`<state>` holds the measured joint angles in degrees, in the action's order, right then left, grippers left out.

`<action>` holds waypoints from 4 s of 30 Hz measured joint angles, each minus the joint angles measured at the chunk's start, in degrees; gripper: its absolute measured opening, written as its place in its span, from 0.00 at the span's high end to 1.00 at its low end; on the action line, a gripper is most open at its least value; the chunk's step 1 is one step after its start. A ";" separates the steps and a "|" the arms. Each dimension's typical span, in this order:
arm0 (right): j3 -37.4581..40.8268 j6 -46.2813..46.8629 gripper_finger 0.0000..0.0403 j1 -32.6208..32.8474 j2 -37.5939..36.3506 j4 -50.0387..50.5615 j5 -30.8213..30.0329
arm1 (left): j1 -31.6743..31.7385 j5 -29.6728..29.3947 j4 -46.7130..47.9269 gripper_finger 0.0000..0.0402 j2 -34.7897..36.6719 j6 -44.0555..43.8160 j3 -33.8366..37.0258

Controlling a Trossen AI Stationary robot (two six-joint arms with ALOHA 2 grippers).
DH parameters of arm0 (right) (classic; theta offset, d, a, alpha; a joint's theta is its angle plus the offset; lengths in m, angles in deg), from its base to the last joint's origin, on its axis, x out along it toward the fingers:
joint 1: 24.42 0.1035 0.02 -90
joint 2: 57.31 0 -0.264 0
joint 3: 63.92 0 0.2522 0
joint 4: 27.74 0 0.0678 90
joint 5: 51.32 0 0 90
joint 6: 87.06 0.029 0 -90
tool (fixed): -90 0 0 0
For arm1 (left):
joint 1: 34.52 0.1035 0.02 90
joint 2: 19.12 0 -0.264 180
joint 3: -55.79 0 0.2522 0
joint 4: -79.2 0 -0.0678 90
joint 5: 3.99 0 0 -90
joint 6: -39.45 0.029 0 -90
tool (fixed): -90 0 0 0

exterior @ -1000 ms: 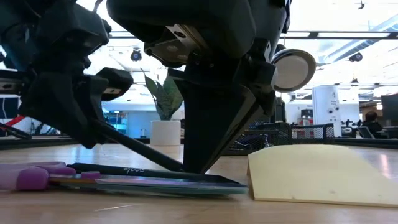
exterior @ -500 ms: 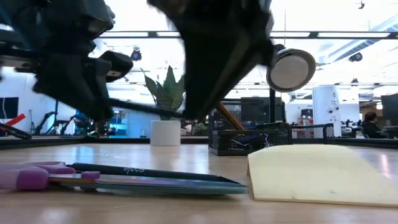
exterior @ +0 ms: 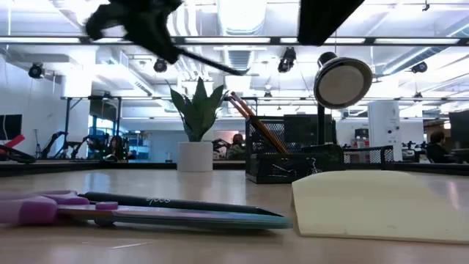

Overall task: Pick and place office supplies into organizer
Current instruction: Put the top black ballpen into the black desk organizer, then put the black ballpen into the black desk organizer

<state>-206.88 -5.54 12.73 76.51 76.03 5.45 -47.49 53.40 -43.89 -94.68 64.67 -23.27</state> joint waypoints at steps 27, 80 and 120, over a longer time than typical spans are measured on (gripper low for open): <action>5.08 21.74 0.84 3.85 -0.11 -0.20 -1.43 | 9.48 -5.63 2.28 0.93 -34.65 35.62 -26.90; 16.08 -41.25 0.67 -10.24 1.10 -42.80 25.61 | -7.10 29.59 -10.08 0.68 20.28 -62.49 29.13; 24.22 -41.67 0.75 -13.09 2.80 -52.41 25.84 | -7.04 28.62 -10.21 0.68 20.12 -59.24 28.93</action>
<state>-182.66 -47.21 -0.36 79.31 23.61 31.29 -54.53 82.02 -54.10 -74.56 5.43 5.66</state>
